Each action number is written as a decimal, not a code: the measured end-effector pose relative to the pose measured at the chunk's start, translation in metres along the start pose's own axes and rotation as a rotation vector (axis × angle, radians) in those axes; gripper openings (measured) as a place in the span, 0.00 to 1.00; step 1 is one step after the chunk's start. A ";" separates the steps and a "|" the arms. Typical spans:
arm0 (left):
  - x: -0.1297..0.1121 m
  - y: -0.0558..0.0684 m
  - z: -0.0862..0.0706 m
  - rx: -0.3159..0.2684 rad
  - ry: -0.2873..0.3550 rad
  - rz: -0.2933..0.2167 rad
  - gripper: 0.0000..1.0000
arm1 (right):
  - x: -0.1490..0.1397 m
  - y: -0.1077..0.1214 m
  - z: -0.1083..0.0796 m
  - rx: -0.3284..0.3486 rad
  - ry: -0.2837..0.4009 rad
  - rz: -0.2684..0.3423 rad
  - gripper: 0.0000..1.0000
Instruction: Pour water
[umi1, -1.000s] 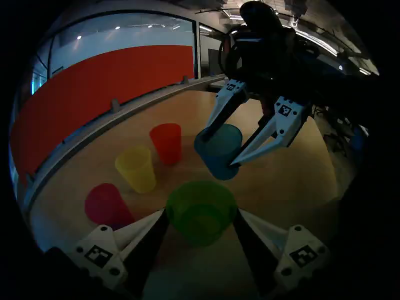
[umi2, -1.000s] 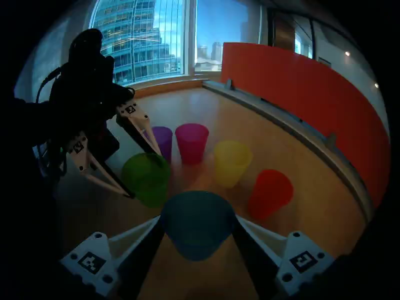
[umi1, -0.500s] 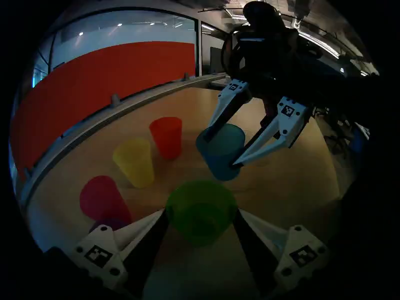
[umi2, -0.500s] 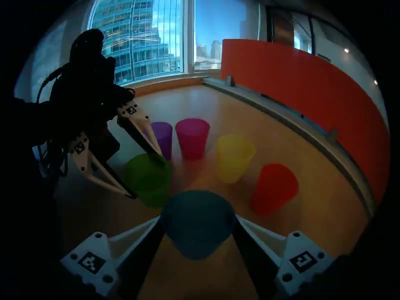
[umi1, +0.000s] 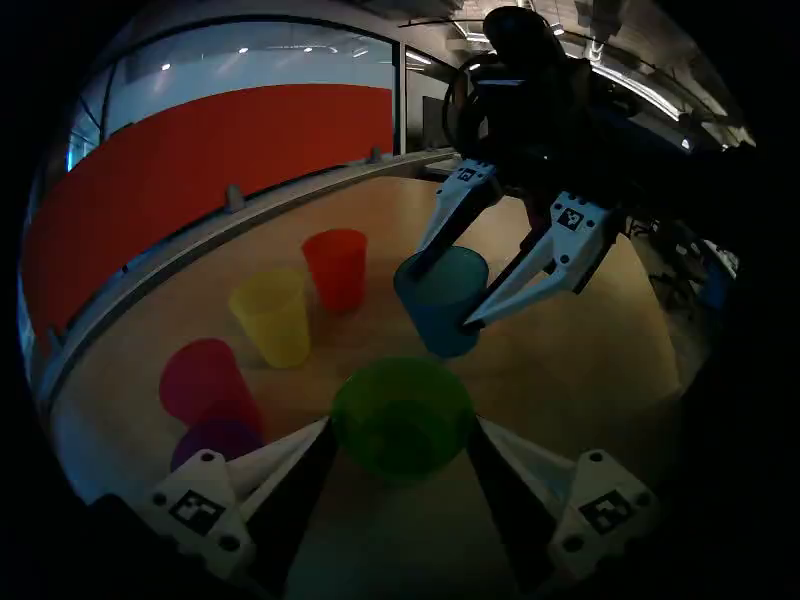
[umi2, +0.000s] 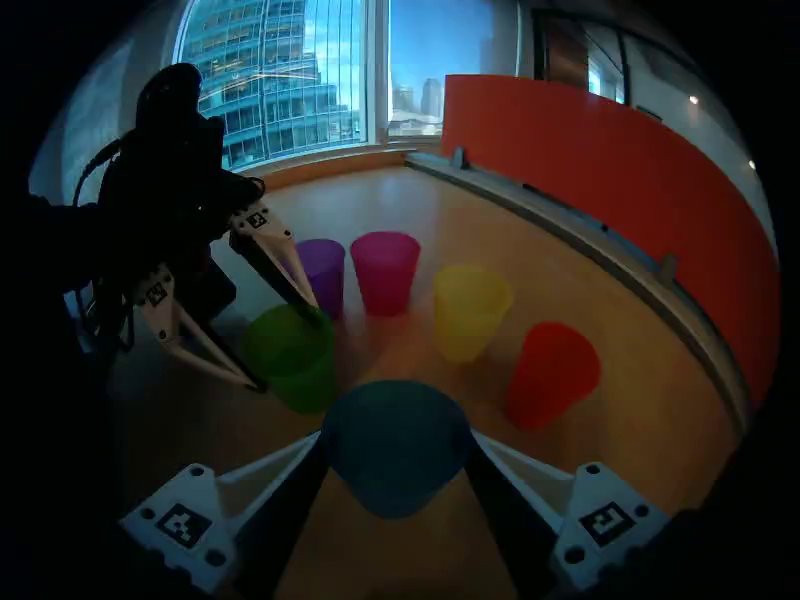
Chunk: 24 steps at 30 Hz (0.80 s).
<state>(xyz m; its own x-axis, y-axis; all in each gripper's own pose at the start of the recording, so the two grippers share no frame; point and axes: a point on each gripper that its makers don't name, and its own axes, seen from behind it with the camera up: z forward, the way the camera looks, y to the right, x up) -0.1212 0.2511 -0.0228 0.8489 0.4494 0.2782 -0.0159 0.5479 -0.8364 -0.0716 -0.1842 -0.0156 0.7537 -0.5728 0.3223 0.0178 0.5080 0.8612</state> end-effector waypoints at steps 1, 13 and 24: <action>0.000 0.000 0.000 0.000 0.000 0.002 0.87 | 0.000 0.000 0.000 0.000 -0.001 -0.001 0.92; -0.002 -0.002 0.003 0.013 -0.003 0.019 0.89 | 0.001 -0.003 0.001 0.000 -0.001 -0.014 0.92; -0.003 -0.002 0.005 0.013 -0.008 0.017 0.97 | 0.001 -0.003 0.001 0.000 -0.001 -0.015 0.92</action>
<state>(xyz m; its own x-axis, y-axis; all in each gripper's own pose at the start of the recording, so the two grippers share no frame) -0.1265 0.2519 -0.0200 0.8442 0.4644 0.2679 -0.0370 0.5490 -0.8350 -0.0721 -0.1872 -0.0177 0.7529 -0.5809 0.3094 0.0293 0.4992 0.8660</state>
